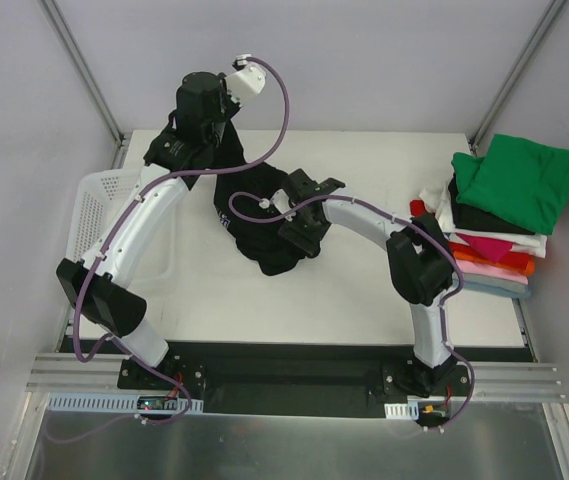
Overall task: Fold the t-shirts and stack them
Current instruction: Flatten the tshirt out
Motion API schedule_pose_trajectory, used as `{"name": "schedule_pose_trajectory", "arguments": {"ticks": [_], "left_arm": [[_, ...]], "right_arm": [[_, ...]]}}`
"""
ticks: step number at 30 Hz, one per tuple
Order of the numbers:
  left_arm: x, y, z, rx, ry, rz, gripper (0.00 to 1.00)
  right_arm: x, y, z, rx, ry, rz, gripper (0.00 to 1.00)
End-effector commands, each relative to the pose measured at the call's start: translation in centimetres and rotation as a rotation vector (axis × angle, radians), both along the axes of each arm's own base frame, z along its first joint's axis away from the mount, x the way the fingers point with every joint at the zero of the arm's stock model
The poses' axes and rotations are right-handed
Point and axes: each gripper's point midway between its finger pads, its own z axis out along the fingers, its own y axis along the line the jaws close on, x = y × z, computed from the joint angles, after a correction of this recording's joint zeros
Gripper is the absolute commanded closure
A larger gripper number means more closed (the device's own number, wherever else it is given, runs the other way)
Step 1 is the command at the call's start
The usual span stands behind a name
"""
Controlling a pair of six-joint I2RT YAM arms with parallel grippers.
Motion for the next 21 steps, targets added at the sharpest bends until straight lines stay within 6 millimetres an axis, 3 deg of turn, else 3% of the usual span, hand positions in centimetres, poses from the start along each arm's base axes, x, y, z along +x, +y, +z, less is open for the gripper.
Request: {"name": "schedule_pose_trajectory", "arguments": {"ticks": [1,5,21], "left_arm": [[0.4,0.5,1.3,-0.021,-0.058,0.024,1.00],[0.5,0.7,1.1,-0.020,-0.057,0.027,1.00],[0.6,1.5,0.3,-0.002,-0.049,0.048,1.00]], "right_arm": [[0.3,0.8,0.2,0.015,0.009,0.033,0.27],[0.4,0.7,-0.4,0.014,0.014,0.048,0.33],[-1.0,2.4,-2.1,0.117,0.118,0.113,0.38]]}}
